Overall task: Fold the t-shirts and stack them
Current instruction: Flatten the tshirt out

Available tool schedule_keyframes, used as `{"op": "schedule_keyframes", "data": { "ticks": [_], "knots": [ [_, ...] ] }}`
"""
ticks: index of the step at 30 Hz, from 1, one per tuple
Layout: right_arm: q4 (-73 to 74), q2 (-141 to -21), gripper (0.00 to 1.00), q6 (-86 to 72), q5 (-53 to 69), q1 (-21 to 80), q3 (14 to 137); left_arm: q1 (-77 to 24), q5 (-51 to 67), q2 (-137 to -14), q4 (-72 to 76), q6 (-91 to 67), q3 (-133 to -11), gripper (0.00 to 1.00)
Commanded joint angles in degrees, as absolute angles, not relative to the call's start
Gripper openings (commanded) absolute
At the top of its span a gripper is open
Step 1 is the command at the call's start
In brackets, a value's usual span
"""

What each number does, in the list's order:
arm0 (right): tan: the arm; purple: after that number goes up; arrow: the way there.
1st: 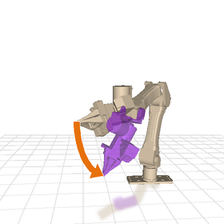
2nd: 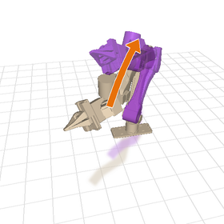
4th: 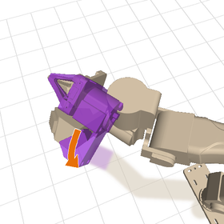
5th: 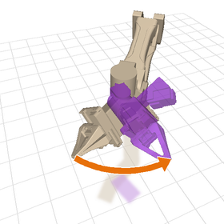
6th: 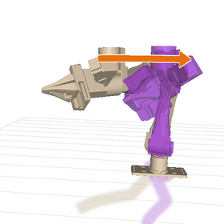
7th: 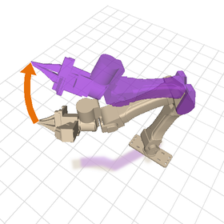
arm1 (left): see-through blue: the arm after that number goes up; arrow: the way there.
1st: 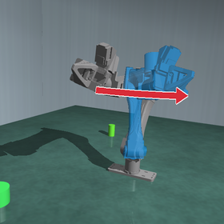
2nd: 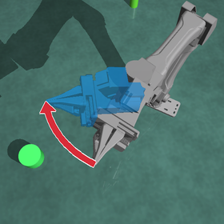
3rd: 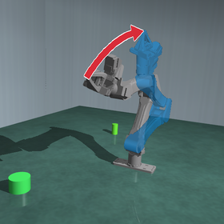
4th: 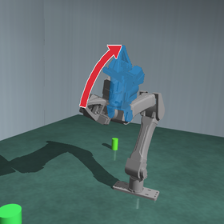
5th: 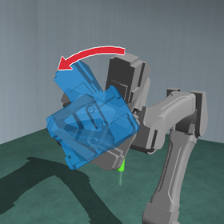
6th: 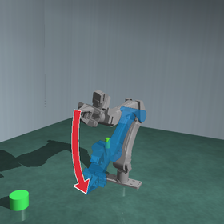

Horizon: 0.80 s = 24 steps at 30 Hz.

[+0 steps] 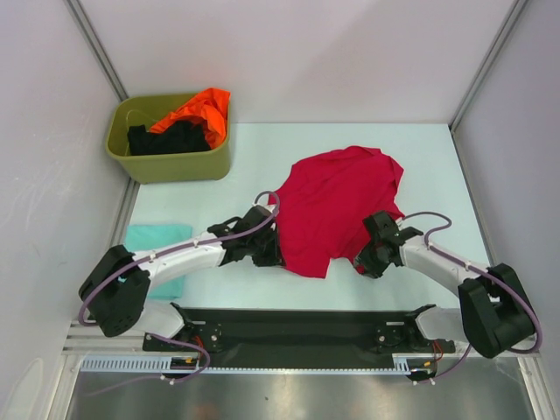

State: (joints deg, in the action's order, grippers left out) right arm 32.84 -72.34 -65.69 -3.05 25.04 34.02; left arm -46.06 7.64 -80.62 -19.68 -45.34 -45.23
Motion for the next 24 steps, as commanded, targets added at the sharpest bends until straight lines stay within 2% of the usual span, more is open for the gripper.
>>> {"op": "schedule_keyframes", "data": {
  "ticks": [1,4,5,6,8,14,18,24],
  "knots": [
    [39.28,-76.02,0.40,-69.17,-11.50,26.28,35.77,-45.70,6.59,-77.26,-19.86,-43.24,-47.37,0.00],
    [39.82,-77.08,0.33,-70.22,-12.82,27.42,35.34,-45.62,5.89,-76.03,-20.04,-42.89,-47.37,0.00],
    [39.38,-77.34,0.27,-69.96,-13.09,27.42,35.07,-45.62,5.71,-75.24,-20.13,-42.89,-47.29,0.00],
    [38.85,-77.43,0.13,-69.87,-13.27,27.42,34.98,-45.53,5.45,-74.89,-20.21,-42.89,-47.37,0.00],
    [38.76,-77.17,0.01,-69.44,-14.41,27.33,35.07,-45.35,4.66,-73.75,-20.91,-42.28,-47.90,0.01],
    [41.56,-70.33,0.00,-62.33,-16.26,23.48,38.83,-43.51,0.72,-70.32,-25.48,-38.33,-52.02,0.00],
    [43.33,-62.51,0.00,-49.86,-16.87,16.55,45.41,-41.66,-3.60,-67.24,-28.82,-34.55,-57.73,0.00],
    [43.77,-55.55,0.00,-35.88,-18.37,6.95,55.09,-37.80,-7.38,-67.58,-33.13,-25.95,-74.14,0.00]
  ]
}}
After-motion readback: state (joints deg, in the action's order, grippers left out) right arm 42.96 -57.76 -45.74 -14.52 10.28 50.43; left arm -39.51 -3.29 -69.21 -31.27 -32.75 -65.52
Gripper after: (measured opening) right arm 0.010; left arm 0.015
